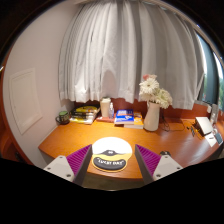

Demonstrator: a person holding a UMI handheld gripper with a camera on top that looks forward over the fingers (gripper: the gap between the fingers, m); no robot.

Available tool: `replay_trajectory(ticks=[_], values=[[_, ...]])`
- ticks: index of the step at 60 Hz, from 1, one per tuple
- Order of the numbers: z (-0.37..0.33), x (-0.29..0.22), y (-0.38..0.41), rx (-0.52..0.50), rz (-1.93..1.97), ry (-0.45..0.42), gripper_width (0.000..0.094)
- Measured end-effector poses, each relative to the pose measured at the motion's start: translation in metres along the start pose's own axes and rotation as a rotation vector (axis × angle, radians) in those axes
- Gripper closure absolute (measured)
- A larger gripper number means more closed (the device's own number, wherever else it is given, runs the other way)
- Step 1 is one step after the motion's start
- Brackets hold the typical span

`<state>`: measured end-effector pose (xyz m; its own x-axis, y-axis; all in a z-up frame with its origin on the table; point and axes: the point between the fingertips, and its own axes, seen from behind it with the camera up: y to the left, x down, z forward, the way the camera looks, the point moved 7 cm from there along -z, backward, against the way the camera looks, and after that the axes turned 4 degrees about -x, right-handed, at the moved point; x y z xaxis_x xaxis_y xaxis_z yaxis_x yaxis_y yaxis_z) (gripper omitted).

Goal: Arrange mouse

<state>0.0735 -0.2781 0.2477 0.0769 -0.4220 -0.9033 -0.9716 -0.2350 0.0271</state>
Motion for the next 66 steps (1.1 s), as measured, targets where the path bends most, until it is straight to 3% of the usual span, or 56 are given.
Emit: replay_trajectory(ticks=[12, 35, 50, 66], values=[[0.018, 0.039, -0.022, 0.028, -0.008, 0.057, 0.0081], [0.02, 0.176, -0.142, 0.178, 0.064, 0.312, 0.0099], [0.054, 0.177, -0.233, 0.284, 0.106, 0.342, 0.0102], [0.119, 0.153, -0.29, 0.265, 0.092, 0.345, 0.0164]])
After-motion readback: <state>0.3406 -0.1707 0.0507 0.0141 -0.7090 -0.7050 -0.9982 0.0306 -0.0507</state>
